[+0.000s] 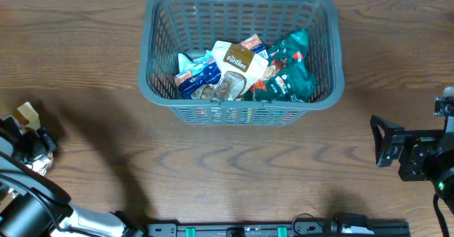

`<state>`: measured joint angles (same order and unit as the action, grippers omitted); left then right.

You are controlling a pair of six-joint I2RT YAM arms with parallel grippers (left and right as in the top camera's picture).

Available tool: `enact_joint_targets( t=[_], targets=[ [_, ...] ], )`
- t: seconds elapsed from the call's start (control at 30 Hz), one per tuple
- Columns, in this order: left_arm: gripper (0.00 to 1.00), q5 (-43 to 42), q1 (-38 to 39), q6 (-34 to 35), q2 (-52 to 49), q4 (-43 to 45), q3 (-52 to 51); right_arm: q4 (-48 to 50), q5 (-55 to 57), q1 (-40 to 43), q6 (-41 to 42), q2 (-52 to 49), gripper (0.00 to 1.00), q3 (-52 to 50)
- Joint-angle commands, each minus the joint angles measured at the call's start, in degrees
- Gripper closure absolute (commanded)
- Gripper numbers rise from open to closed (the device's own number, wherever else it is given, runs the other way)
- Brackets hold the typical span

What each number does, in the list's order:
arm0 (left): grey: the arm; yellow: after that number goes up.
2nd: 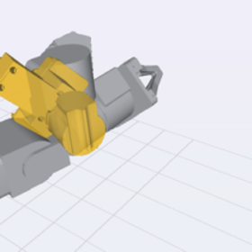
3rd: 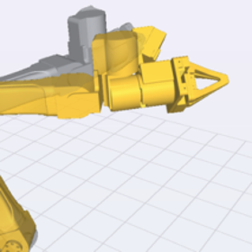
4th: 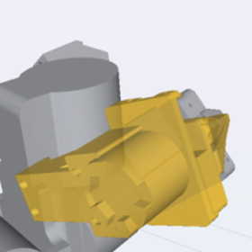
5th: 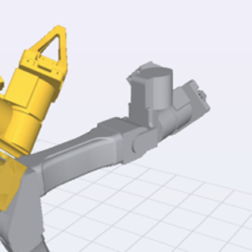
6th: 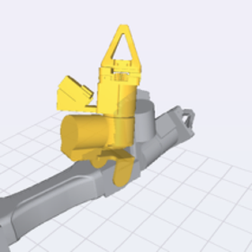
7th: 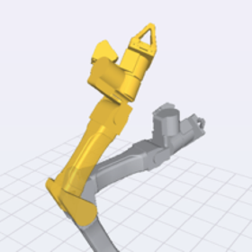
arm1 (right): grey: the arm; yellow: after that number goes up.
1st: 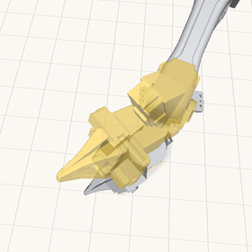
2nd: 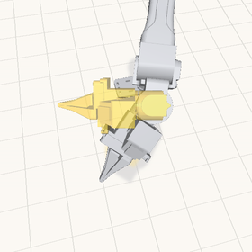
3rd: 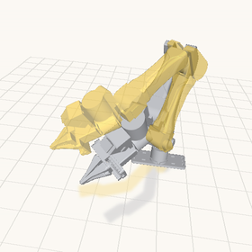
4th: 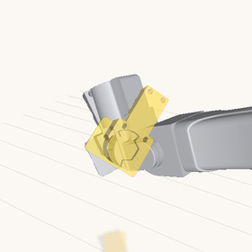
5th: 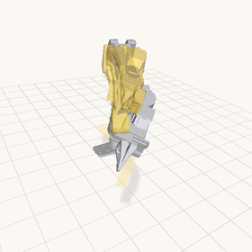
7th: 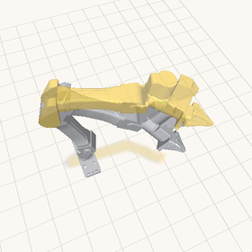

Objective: Pack container
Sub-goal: 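Grasp the second PanTree snack bag at the table's left edge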

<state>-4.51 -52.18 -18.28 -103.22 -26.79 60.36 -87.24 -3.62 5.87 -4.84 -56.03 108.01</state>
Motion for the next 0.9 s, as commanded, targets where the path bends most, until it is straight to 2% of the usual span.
enact_joint_targets(
  t=[0.0, 0.03, 0.07, 0.1, 0.13, 0.17, 0.57, 0.87],
  targets=[
    [0.04, -2.64, -0.13, -0.57, -1.16, 0.17, -0.13, -0.04, 0.17, 0.31, -0.57, -0.07, 0.01, 0.31],
    [0.13, -3.13, -0.13, -0.57, -1.16, 0.17, -0.13, -0.04, 0.17, 0.31, -0.57, -0.07, 0.01, 0.31],
    [0.28, -3.89, -0.13, -0.57, -1.16, 0.13, -0.13, -0.04, 0.17, 0.31, -0.57, -0.07, 0.01, 0.31],
    [0.71, -4.48, -0.13, -0.55, -1.16, 0.11, -0.13, -0.04, 0.17, 0.31, -0.57, -0.07, 0.01, 0.31],
    [0.91, -5.22, -0.13, -0.50, -1.16, 0.07, -0.13, -0.04, 0.17, 0.31, -0.57, -0.07, 0.01, 0.31],
    [0.94, -6.08, -0.13, -0.31, -1.16, 0.04, -0.13, -0.04, 0.17, 0.31, -0.57, -0.07, 0.01, 0.31],
    [0.94, -11.82, -0.13, 8.79, 0.26, -0.59, 0.33, -0.04, 0.17, 0.31, -0.57, -0.07, 0.01, 0.31],
    [0.94, -13.22, -0.13, 12.07, 8.76, -5.09, 4.61, -0.04, 0.17, 0.31, -0.57, -0.07, 0.01, 0.31]
  ],
)
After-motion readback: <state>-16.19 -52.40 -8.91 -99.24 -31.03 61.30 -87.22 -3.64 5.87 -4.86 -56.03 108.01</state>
